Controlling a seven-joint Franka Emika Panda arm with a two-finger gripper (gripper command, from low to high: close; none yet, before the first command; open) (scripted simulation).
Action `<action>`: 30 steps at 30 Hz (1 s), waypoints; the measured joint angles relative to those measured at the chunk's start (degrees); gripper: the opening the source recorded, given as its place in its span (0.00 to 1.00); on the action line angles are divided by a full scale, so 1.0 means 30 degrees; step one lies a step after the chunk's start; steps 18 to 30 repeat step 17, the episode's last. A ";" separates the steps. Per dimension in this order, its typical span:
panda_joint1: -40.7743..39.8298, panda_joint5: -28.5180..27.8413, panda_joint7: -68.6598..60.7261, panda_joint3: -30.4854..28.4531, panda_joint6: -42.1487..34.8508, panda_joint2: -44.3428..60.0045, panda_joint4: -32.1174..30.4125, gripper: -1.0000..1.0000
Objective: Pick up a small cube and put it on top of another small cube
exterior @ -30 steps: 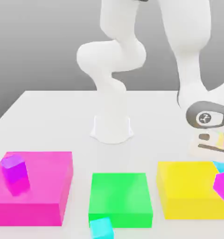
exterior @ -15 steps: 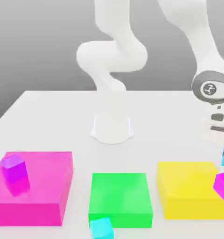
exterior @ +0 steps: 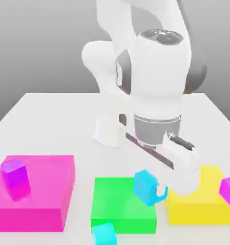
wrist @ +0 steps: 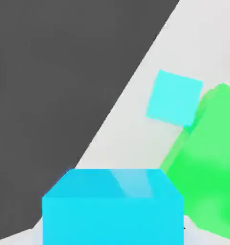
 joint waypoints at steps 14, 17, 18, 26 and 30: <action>-0.6290 0.0436 -0.1564 -0.4684 0.0845 -0.0295 -0.2433 1.00; -0.6355 0.0436 -0.1564 -0.4684 0.0845 -0.0295 -0.2433 1.00; -0.6355 0.0436 -0.1564 -0.4684 0.0845 -0.0295 -0.2433 1.00; -0.6355 0.0436 -0.1564 -0.4684 0.0845 -0.0295 -0.2433 1.00; -0.6355 0.0436 -0.1564 -0.4684 0.0845 -0.0295 -0.2433 1.00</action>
